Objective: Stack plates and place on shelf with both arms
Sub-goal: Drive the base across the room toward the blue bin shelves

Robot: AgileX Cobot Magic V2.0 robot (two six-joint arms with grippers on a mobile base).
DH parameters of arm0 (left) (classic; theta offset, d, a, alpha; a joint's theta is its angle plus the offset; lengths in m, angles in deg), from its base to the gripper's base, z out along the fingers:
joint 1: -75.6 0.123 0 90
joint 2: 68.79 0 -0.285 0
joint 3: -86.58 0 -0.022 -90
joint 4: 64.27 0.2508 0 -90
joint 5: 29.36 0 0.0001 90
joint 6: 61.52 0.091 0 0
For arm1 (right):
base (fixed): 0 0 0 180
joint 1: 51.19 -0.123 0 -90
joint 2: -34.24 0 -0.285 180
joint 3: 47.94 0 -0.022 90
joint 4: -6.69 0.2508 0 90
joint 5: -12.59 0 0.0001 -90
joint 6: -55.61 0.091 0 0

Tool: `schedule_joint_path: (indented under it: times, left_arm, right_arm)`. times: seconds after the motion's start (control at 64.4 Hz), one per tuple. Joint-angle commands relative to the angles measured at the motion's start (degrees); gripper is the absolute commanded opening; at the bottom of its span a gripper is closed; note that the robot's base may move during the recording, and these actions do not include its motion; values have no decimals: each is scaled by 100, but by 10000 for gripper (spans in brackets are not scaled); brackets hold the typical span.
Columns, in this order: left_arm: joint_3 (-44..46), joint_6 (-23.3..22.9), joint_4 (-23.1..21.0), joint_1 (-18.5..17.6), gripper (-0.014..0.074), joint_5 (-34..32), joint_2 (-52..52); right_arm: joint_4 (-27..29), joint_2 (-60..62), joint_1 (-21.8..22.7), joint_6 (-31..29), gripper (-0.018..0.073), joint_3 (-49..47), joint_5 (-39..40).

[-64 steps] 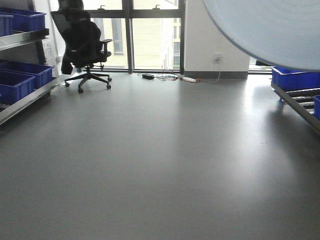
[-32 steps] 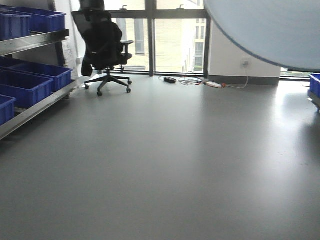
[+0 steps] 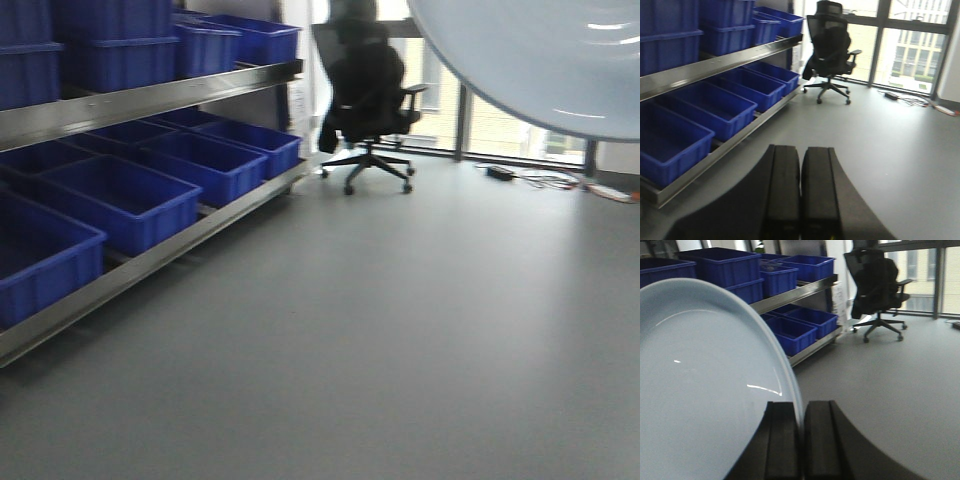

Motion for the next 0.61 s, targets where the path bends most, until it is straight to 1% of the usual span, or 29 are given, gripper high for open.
schedule_joint_path:
  times: [0.0,0.59]
  left_arm:
    - [171,-38,-34,1,83,-481,-21]
    - [171,-38,-34,1,83,-481,-21]
  right_arm:
    - [15,7,25,-30,53,-185,523]
    - [15,7,25,-30,53,-185,523]
